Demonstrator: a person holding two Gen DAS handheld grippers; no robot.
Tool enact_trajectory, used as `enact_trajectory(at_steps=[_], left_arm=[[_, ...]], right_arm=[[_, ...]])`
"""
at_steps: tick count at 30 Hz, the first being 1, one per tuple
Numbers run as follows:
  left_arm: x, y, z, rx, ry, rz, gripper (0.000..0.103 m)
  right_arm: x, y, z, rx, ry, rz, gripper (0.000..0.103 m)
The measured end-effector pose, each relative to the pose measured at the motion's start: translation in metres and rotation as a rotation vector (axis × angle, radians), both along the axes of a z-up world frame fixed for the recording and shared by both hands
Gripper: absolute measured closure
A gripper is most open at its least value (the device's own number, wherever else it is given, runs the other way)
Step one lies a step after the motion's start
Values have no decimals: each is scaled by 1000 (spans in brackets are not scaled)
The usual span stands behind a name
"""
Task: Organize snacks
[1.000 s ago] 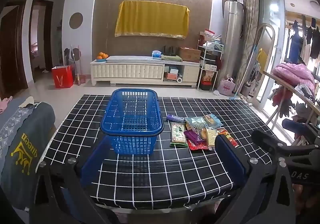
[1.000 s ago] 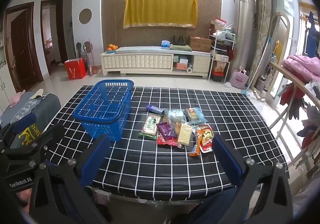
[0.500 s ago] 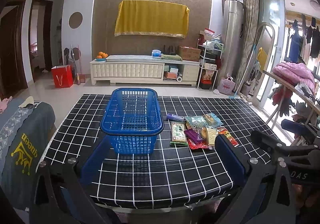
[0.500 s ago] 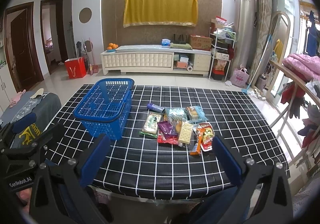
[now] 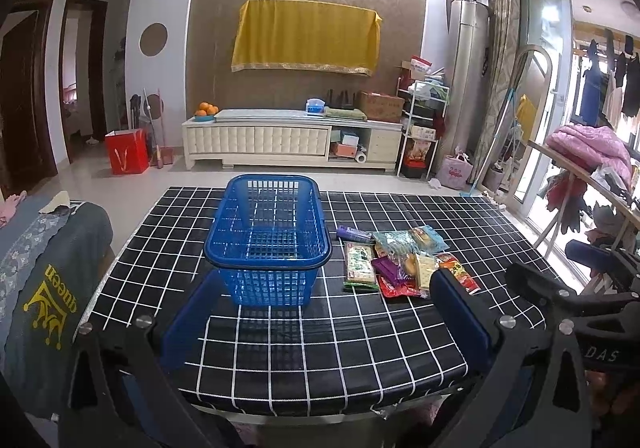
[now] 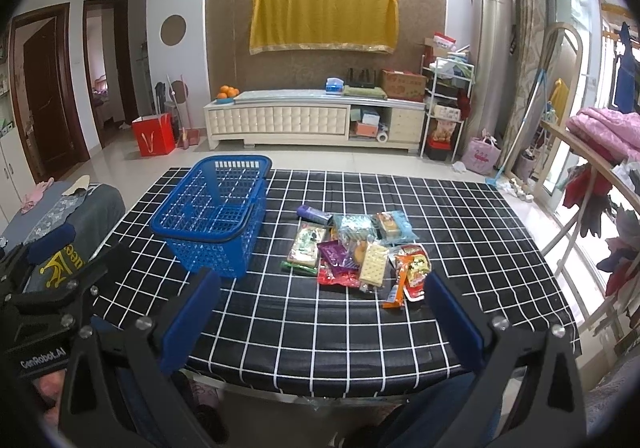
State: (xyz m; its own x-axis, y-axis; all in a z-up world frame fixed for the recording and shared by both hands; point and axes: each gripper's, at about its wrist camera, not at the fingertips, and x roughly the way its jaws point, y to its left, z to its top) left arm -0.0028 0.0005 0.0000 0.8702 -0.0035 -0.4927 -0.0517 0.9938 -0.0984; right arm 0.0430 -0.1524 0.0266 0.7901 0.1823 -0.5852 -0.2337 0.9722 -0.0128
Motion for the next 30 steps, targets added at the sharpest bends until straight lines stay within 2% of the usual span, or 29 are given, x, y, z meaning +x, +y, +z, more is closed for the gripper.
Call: enact_trajectory(at_steps=[30], left_arm=[[-1, 1, -1, 5, 9, -8, 0]], right_arm=[[-2, 0, -2, 1, 14, 3, 0]])
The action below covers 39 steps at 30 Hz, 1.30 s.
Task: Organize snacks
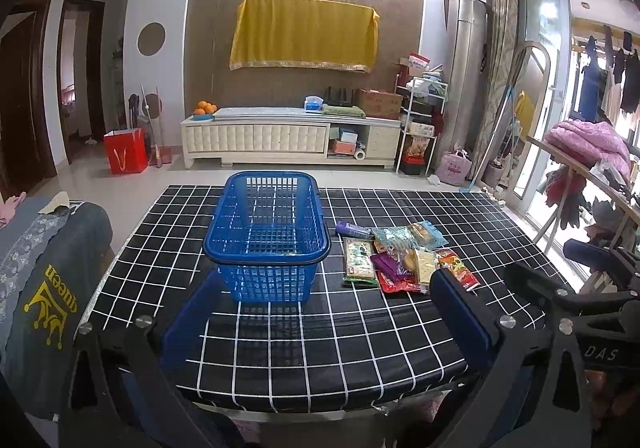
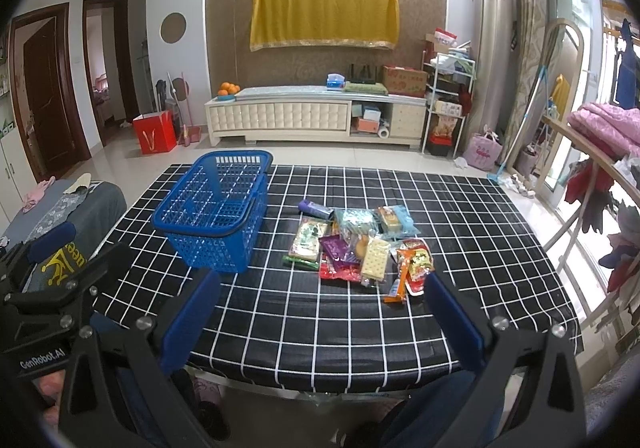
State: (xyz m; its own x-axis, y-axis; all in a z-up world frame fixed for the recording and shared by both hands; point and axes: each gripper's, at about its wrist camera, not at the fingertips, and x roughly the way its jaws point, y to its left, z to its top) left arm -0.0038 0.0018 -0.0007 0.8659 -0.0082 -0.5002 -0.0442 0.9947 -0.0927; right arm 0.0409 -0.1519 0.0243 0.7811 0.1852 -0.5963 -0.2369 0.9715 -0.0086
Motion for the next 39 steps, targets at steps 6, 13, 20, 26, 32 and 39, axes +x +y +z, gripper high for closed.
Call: enact_trajectory(at_steps=[6, 13, 20, 26, 32, 39], left_arm=[[1, -1, 0, 1, -1, -1, 0], [0, -1, 1, -1, -1, -4, 0], [9, -8, 8, -3, 3, -29, 0], [40, -27, 18, 14, 25, -57, 0], [83, -55, 19, 53, 61, -94, 0], [141, -87, 4, 26, 147, -160, 0]], right_arm=[[0, -1, -1, -5, 4, -1, 0], [-2, -3, 1, -8, 0, -6, 0], [7, -11, 9, -39, 4, -24, 0], [31, -33, 17, -61, -22, -58, 0], [71, -65, 9, -41, 52, -102, 0], [118, -97, -15, 16, 150, -104, 0]])
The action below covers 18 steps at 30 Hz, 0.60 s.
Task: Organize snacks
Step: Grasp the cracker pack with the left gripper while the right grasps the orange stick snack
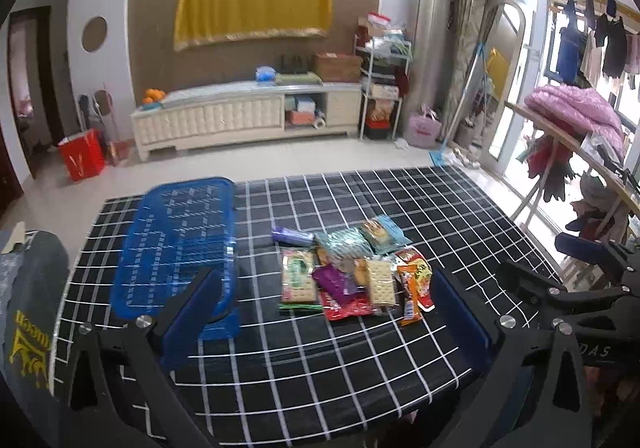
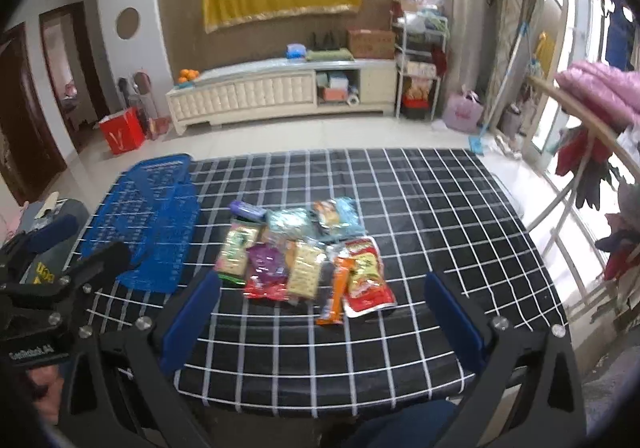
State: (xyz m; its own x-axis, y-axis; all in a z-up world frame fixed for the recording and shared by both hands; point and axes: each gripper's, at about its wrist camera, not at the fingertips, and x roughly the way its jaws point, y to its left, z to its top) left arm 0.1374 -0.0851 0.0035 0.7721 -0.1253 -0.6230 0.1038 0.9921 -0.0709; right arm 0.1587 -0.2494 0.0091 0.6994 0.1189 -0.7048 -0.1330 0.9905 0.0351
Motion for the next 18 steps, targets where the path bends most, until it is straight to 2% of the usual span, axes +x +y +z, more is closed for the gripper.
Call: enact_trajectory(at_steps=[4, 9, 18], left_arm=[[32, -16, -18, -3, 53, -22, 0], [70, -35, -55, 19, 133, -35, 0], [123, -40, -127, -1, 298, -51, 0]], right_arm=[[27, -16, -23, 7, 58, -22, 0], [59, -26, -58, 0, 132, -37, 0], [105, -16, -123, 7, 290, 32, 28]])
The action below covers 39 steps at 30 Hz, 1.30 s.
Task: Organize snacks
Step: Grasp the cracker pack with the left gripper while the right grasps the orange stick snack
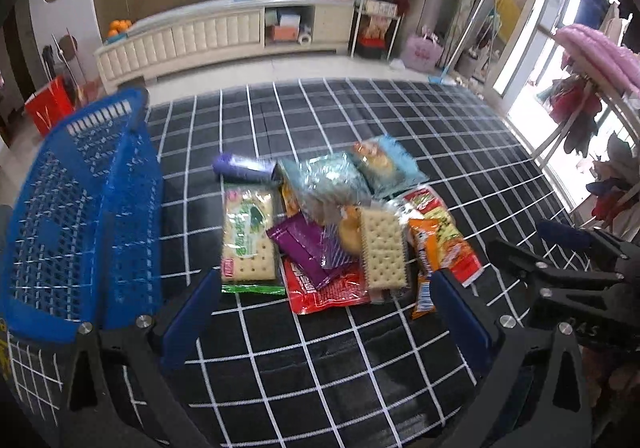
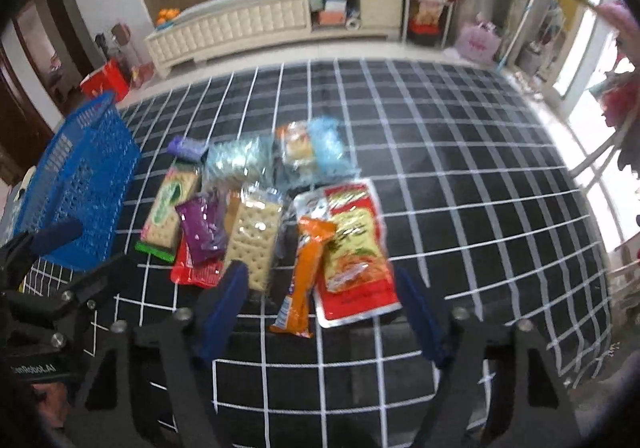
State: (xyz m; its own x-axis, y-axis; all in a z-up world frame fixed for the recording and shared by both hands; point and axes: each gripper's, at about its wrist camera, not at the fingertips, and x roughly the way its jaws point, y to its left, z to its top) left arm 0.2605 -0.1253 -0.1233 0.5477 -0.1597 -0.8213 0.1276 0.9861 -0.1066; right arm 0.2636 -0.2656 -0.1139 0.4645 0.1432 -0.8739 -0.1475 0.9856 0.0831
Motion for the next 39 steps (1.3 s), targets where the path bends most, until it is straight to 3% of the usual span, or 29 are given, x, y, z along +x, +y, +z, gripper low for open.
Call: enact_trajectory(at_steps=[5, 13, 15, 16, 31, 39], left_arm=[[17, 2, -25, 13, 49, -10, 0], [32, 9, -43, -3, 92, -4, 0], [34, 9, -45, -3, 95, -3, 0], [35, 9, -46, -2, 96, -3, 0], [43, -31, -51, 18, 139, -73, 0], [56, -71, -72, 124, 173, -118, 0]], right_arm=[[22, 7, -33, -23, 81, 6, 51], [35, 21, -68, -65, 151, 34, 65], [35, 22, -70, -76, 143, 37, 72], [35, 24, -71, -72, 139, 43, 82], [11, -26, -31, 88, 60, -1, 86], [17, -47, -37, 123, 67, -29, 86]])
